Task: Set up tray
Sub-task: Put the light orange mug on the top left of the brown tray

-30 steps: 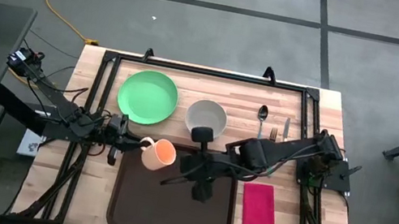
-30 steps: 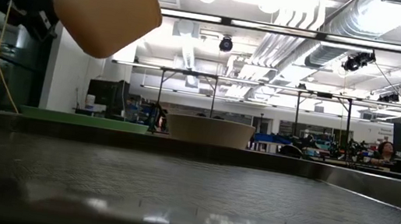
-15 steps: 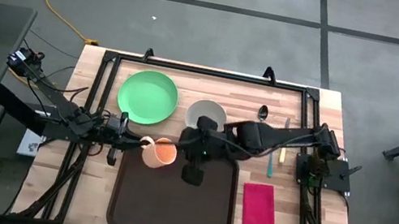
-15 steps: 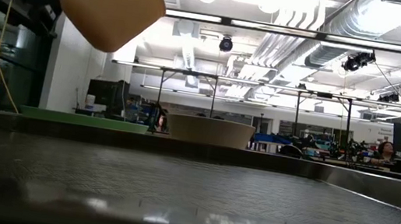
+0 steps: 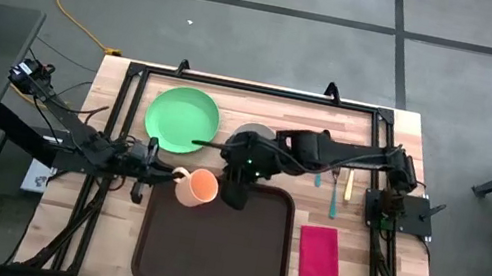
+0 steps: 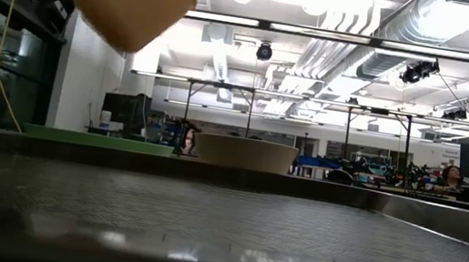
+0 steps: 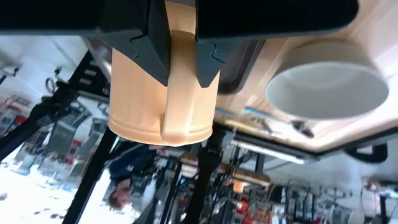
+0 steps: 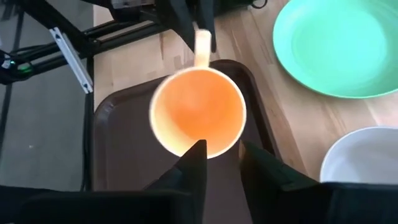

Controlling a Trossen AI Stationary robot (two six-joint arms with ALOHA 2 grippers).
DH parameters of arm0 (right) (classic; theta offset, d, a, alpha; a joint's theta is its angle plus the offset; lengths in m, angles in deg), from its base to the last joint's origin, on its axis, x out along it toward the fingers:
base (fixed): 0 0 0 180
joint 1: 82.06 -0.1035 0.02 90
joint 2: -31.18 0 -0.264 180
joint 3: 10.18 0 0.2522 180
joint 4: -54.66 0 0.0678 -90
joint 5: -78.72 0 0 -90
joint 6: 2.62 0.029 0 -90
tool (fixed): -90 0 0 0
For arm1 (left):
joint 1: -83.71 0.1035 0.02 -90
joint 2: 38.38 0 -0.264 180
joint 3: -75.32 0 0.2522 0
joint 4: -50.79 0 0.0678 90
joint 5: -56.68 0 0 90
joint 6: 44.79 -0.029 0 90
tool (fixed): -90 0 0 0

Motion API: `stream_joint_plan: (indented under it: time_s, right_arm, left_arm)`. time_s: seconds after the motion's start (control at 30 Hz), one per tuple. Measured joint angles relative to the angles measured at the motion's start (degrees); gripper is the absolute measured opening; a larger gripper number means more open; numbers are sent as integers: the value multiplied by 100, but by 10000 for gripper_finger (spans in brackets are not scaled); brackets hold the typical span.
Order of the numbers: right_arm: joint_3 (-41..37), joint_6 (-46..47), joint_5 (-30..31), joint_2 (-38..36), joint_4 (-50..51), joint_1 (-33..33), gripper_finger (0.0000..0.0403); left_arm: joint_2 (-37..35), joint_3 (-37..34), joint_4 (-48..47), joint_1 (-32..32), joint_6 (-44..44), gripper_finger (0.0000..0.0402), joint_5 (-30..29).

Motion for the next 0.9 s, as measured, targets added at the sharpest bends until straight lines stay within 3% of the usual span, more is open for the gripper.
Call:
stream_joint_plan:
  time_s: [0.43,0.9]
  right_arm:
    - [-1022,181,-832,22,-1135,162,105]
    - [-1088,153,-1067,9,-1354,457,106]
  left_arm:
    - [0,0,341,-2,-285,57,9]
    - [0,0,337,-2,-285,57,15]
